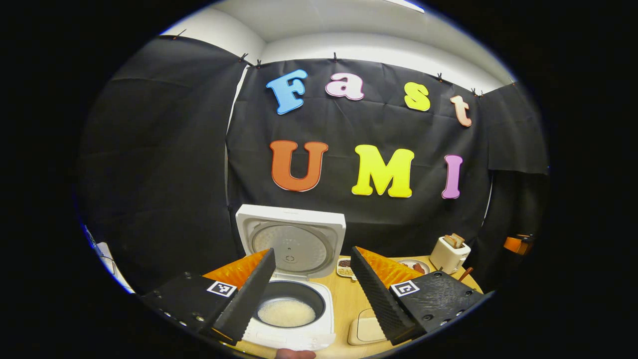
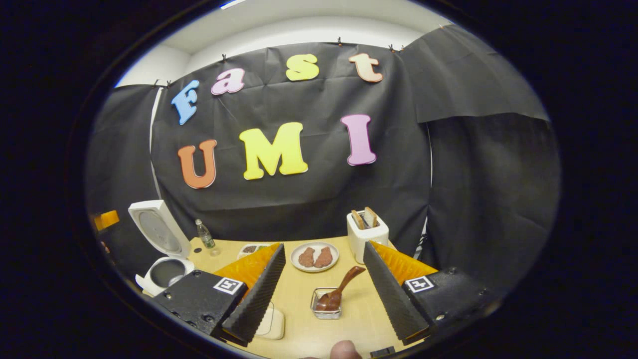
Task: Close the left gripper, press the button to open the rice cooker; take a wooden spoon from the chopstick holder with the right hand, scoop a spoonful of rice and pour it into the rice cooker, then put the wooden spoon back into the chopstick holder.
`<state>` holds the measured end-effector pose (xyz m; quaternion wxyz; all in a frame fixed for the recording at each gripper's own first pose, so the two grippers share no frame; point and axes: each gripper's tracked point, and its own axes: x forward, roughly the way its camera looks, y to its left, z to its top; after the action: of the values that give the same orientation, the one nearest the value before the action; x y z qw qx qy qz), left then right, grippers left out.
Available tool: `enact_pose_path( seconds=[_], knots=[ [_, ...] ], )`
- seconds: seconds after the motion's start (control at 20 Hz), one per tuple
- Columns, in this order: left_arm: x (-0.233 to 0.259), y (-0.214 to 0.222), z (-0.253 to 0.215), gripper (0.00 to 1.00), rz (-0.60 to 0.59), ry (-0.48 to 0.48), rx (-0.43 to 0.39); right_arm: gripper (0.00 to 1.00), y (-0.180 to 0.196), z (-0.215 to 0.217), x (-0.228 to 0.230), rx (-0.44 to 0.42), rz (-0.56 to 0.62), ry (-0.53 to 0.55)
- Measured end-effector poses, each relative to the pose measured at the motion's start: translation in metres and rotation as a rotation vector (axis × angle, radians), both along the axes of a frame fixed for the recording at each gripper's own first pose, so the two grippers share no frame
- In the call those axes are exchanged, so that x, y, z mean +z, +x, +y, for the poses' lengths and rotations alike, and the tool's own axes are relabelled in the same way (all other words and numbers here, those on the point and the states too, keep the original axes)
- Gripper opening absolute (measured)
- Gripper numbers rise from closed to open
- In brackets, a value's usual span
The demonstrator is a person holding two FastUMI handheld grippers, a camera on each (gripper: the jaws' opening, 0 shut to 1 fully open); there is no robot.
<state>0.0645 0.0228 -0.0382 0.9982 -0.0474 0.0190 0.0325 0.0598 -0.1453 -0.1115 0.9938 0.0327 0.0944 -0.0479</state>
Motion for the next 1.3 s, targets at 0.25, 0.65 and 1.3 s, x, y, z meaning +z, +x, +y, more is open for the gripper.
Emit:
enact_pose_path(
  seconds=[0.25,0.65,1.3],
  knots=[
    [0.003,0.003,-0.016,0.94,0.022,0.005,0.017,1.00,0.034,-0.023,-0.069,0.002,0.102,0.051],
    [0.013,0.031,-0.040,0.94,0.056,0.015,0.048,0.90,0.104,-0.054,-0.176,-0.002,0.291,0.222],
    [0.006,0.019,-0.058,0.94,0.097,0.007,0.157,0.30,0.153,-0.050,-0.217,0.052,0.392,0.324]
  ],
)
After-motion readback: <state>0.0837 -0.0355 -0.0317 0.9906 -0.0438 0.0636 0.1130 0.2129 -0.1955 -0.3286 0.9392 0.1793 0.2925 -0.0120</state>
